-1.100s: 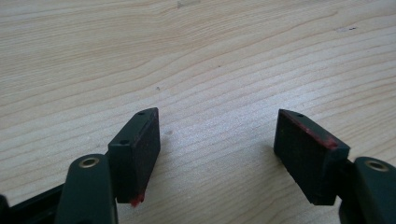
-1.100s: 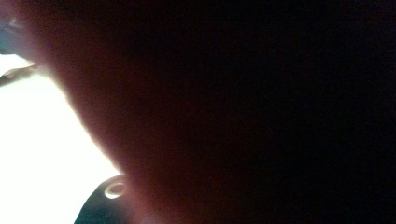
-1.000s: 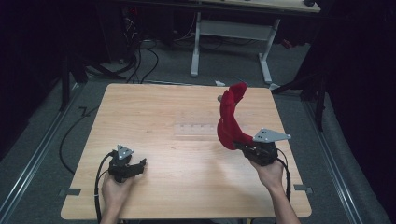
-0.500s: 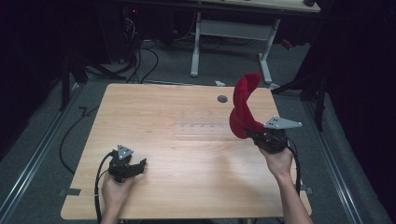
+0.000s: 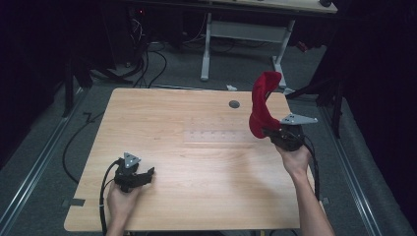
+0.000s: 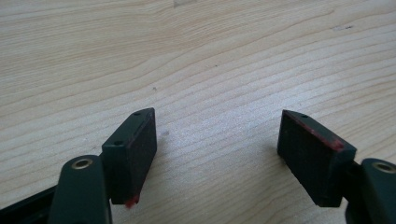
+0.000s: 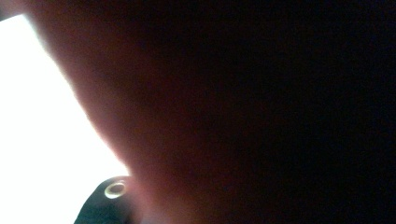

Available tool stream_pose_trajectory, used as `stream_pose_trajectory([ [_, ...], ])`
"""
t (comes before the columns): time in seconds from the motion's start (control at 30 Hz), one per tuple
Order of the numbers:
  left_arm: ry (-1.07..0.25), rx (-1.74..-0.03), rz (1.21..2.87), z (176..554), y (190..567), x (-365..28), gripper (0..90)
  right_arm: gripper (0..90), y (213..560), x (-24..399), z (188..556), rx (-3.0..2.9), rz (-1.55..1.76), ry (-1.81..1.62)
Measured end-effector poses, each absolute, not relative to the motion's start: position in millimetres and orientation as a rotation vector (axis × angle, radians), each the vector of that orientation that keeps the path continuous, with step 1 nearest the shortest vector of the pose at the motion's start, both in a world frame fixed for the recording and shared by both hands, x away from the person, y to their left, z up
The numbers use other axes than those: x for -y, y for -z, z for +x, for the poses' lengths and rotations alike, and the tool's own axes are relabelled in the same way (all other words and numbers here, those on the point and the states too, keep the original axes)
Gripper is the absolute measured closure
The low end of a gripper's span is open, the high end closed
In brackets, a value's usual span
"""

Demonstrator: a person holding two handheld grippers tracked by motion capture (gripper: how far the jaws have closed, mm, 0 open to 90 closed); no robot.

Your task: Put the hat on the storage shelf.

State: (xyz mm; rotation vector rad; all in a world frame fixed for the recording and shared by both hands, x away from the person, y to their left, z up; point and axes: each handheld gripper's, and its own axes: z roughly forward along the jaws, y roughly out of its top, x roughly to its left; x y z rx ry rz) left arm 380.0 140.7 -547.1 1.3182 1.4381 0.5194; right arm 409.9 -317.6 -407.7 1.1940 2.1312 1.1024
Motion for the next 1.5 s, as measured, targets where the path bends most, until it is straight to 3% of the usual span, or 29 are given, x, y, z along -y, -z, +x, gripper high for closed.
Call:
stream_pose_trajectory([
  [1.5, -0.514, -1.440, 1.311, 380, 547, -141, 28.5, 85.4, 439, 315, 440, -2.160, 1.264, -0.989],
])
